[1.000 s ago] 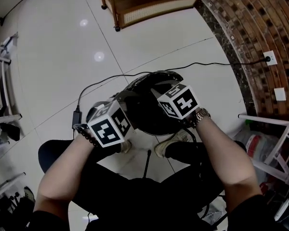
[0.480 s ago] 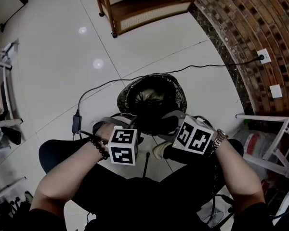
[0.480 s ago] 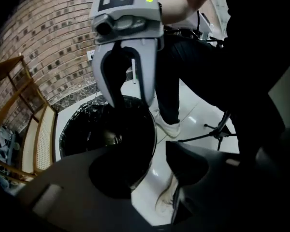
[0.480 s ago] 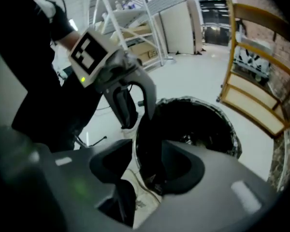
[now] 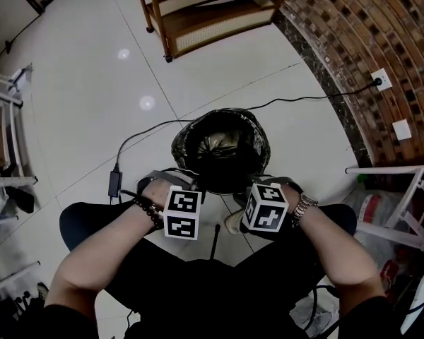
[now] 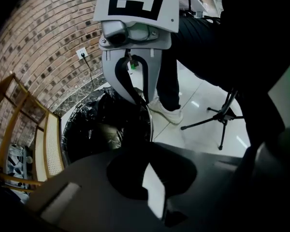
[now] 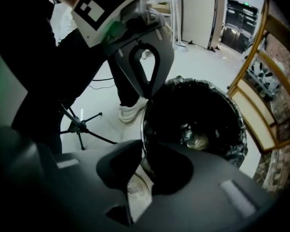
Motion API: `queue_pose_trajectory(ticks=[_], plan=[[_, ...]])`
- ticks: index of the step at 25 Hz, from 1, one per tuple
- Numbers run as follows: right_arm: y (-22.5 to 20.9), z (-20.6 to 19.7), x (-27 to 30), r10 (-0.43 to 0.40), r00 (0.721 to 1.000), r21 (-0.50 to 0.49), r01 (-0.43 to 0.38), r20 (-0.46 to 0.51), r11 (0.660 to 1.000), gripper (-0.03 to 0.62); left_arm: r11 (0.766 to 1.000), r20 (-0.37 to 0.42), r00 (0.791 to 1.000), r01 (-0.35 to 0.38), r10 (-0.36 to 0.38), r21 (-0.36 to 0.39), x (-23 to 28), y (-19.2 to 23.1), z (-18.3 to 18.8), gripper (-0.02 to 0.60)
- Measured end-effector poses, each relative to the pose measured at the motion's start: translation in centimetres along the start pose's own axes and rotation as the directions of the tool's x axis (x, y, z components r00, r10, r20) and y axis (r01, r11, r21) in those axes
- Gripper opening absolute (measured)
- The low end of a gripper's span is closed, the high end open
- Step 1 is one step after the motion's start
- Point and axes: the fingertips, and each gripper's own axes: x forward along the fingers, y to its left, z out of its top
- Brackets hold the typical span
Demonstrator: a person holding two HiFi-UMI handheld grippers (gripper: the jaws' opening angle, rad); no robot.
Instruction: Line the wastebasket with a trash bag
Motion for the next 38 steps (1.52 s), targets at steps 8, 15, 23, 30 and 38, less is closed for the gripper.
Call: queue_pose_trajectory(ticks=[8,15,23,30,38], plan=[[2.0,0.1,-1.2,-0.022,0.999,-0.019,0.022,0.026,1.000,0.003,0.999,0.018,0.998,0.054,-0.054,0.004,-1.1,-2.1,-0.5,0.005],[3.9,-0.9,0.7,0.031,0.999,-0.002,-0.031,-0.009,1.000,0.003,0.982,0.033,0.982,0.188,-0.188,-0.020,0.2,-4.9,-0.5,0.005],[4.6,-0.9,-2.1,0.114,0.993,0.080,-0.116,0.020,0.990,0.169,0.917,0.162,0.936,0.342,-0.313,-0.204,-2.8,-5.2,0.2,0.189],[-0.9,-0.3,-9.3,0.011,0.959,0.410,-0.132,0.284,0.902,0.169,0.782,0.459,0.878,0.382,-0.139,-0.493,-8.7,1.8,-0.1,0.186],[-0.8,-0.1,-5.0,0.011,0.985,0.335,-0.068,0.171,0.940,0.169,0.880,0.381,0.920,0.255,-0.093,-0.402,-6.9,2.2,2.1,0.173]])
